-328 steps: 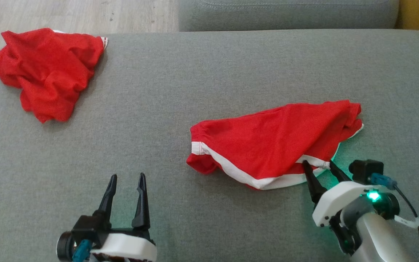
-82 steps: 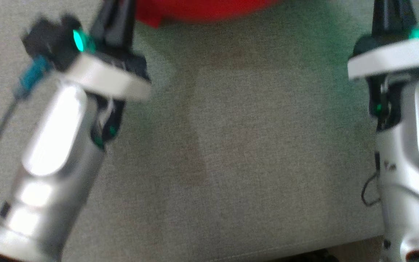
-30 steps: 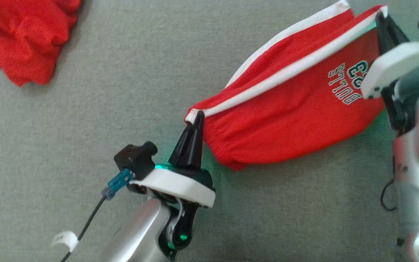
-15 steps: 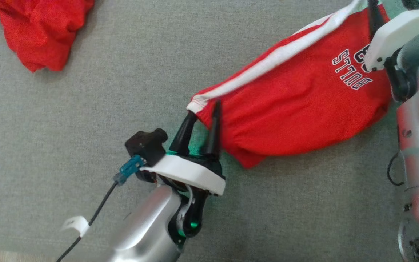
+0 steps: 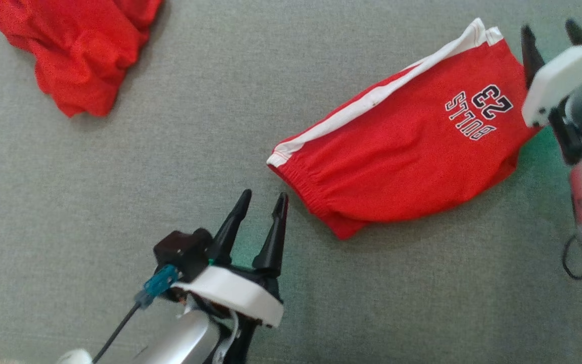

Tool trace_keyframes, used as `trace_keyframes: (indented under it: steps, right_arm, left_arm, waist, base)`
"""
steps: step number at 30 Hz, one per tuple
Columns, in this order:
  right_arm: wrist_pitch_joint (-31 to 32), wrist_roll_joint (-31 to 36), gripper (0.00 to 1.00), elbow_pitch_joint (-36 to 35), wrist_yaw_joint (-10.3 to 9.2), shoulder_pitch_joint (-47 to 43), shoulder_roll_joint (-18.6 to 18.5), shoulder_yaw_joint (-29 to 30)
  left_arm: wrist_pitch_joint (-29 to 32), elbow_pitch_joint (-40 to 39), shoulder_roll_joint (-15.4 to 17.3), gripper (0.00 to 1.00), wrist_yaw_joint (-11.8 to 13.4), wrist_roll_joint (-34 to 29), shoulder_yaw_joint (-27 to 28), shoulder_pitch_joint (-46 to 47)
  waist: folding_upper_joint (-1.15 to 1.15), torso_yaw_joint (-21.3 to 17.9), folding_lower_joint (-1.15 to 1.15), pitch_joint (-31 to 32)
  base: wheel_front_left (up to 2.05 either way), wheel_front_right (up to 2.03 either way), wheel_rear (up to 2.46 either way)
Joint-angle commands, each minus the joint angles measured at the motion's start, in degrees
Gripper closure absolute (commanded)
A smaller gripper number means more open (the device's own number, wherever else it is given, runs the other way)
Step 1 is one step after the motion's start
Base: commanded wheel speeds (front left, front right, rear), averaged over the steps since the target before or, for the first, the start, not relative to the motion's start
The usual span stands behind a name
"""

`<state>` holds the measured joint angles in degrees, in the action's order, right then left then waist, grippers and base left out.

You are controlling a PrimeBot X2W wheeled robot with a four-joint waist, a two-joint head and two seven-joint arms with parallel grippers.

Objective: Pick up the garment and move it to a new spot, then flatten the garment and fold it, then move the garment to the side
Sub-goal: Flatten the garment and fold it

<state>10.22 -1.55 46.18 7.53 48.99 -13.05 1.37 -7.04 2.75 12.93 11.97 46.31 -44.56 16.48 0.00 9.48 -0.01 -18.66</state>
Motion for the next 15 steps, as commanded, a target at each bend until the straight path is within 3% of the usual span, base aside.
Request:
trace_keyframes:
  steps: [1,9,14,15]
  right_arm:
    - [0.7,-0.8,0.00,-1.1,-0.04,-0.8,-0.6,-1.5]
    - [8.7,-7.2,0.00,1.3,-0.04,-4.0,-6.1,-6.7]
    - [13.1,-12.4,0.00,1.3,-0.04,-5.5,-7.2,-8.9]
    - [13.7,-13.4,0.27,1.1,-0.04,-5.8,-7.1,-9.3]
  left_arm:
    - [0.2,-2.9,1.6,0.00,0.6,-0.7,1.7,0.2]
    - [-1.7,-10.1,5.6,0.00,4.2,-0.6,5.9,-3.1]
    - [-3.1,-11.3,7.2,0.00,6.1,-0.6,8.8,-4.0]
    - [-3.3,-11.5,7.4,0.00,6.3,-0.6,9.2,-4.1]
  waist:
    - [0.00,0.4,0.01,0.8]
    - [0.00,2.5,0.01,0.7]
    - [0.00,3.3,0.01,0.1]
    - [0.00,3.4,0.01,0.1]
  base:
    - [0.00,0.00,0.00]
    - [0.00,0.00,0.00]
    - [0.00,0.00,0.00]
    - [0.00,0.00,0.00]
